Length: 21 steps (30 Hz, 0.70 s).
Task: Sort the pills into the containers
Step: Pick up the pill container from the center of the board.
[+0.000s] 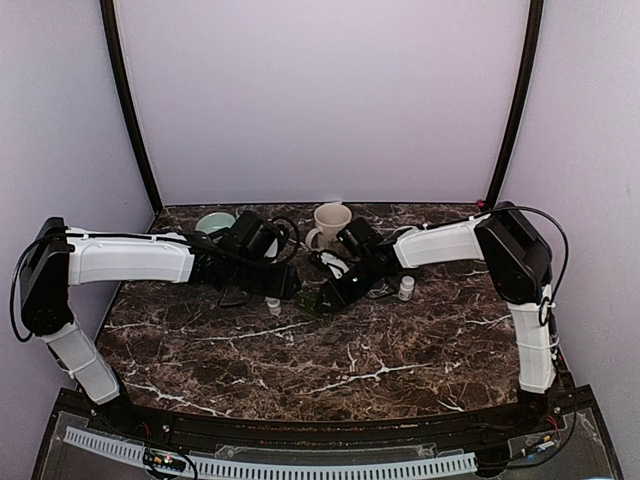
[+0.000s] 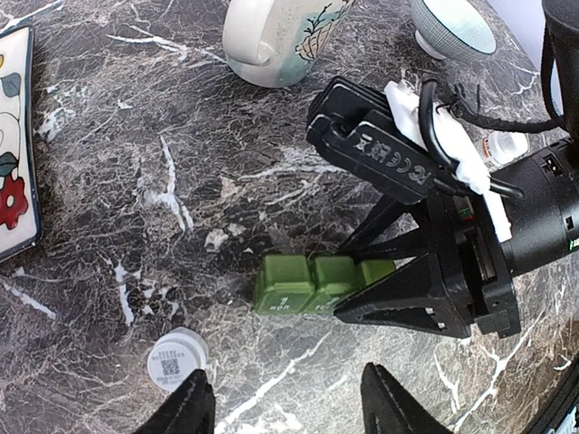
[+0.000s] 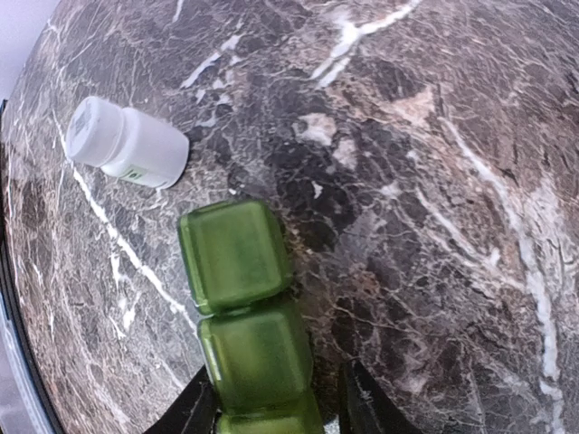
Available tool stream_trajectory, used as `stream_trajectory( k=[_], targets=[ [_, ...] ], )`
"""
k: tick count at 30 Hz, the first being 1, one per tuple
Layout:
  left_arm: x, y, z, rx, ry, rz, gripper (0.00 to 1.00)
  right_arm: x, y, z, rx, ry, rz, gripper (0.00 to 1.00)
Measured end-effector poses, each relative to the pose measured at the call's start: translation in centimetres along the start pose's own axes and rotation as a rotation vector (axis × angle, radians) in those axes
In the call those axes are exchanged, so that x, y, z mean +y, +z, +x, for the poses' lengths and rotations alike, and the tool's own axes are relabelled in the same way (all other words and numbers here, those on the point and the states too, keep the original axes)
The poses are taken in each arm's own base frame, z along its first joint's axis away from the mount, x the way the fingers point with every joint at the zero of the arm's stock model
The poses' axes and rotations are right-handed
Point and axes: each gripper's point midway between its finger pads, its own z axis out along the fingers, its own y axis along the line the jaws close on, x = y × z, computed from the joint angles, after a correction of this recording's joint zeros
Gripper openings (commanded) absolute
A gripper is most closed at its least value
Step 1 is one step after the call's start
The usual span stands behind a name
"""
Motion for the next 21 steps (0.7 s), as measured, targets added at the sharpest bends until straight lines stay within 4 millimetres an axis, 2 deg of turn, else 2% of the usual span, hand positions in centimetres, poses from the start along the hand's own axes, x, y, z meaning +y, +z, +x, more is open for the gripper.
stream_trajectory(
  k=[11,14,16,21],
  targets=[
    [0.41,0.26,0.81,0.017,-0.009,-0.01,0.57,0.02,0.06,0.07,0.0,-0.004,0.011,0.37],
    [0.43,0.27,0.82,0.017,-0.009,-0.01,0.57,-0.05,0.12,0.12,0.0,-0.007,0.024,0.26],
    [0.44,0.27,0.84,0.018,-0.009,-0.01,0.57,-0.04,0.17,0.26,-0.001,-0.007,0.03,0.13],
    [0.45,0.27,0.82,0.017,-0.009,-0.011,0.58,0.45,0.3,0.4,-0.002,-0.016,0.026,0.03]
  ],
)
